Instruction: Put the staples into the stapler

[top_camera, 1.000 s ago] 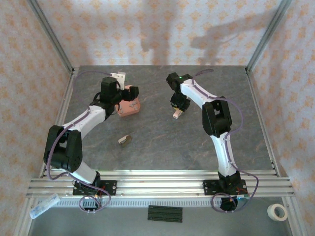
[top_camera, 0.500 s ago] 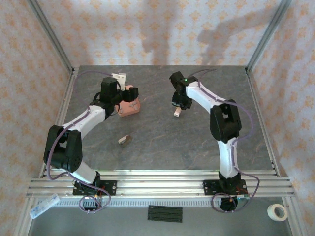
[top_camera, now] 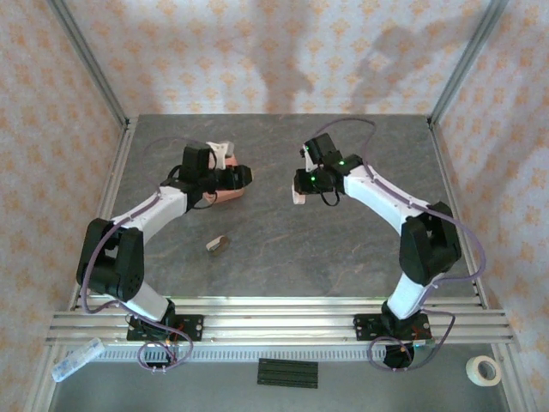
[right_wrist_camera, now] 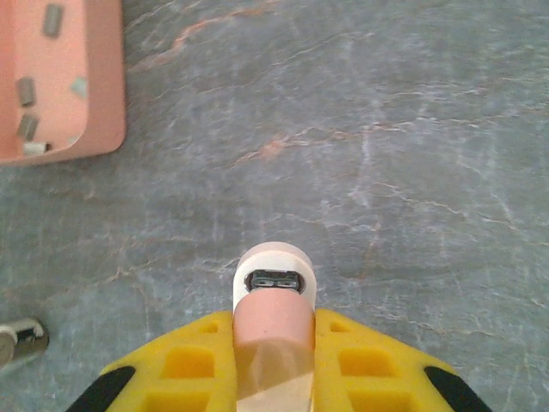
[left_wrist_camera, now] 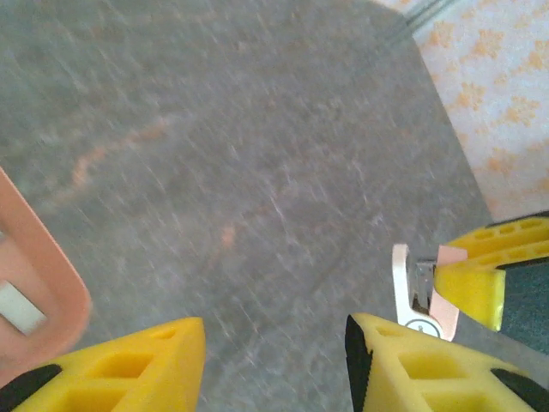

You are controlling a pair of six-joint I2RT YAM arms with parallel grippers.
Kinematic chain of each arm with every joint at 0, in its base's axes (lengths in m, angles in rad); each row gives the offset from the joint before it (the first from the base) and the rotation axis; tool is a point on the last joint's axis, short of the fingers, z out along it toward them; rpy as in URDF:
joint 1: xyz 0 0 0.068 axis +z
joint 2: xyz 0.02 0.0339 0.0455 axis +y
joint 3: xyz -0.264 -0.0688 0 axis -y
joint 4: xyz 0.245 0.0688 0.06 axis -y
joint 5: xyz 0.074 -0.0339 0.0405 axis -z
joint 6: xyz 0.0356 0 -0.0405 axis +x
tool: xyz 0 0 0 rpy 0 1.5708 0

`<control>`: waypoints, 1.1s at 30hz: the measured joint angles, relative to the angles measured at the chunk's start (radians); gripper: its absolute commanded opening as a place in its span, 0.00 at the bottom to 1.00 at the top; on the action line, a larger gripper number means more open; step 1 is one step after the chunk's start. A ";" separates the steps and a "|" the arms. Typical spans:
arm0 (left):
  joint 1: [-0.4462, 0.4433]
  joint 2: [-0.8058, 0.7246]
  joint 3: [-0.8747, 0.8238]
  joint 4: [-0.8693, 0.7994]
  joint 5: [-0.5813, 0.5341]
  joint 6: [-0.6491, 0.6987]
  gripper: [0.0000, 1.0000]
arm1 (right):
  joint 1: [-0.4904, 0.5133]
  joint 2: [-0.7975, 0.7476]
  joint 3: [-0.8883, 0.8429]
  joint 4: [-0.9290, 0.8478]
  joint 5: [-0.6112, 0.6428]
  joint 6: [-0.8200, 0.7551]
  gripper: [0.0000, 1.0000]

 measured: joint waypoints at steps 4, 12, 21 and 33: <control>-0.016 0.000 -0.028 0.011 0.055 -0.057 0.48 | 0.015 -0.038 -0.037 0.036 -0.082 -0.123 0.14; -0.020 0.036 0.034 0.012 0.177 -0.086 0.48 | 0.051 -0.063 -0.043 0.065 -0.153 -0.351 0.12; -0.036 0.115 0.156 -0.139 0.270 -0.027 0.46 | 0.081 -0.063 -0.043 0.091 -0.155 -0.476 0.09; -0.041 0.145 0.187 -0.287 0.287 0.051 0.47 | 0.080 -0.063 -0.035 0.136 -0.156 -0.508 0.08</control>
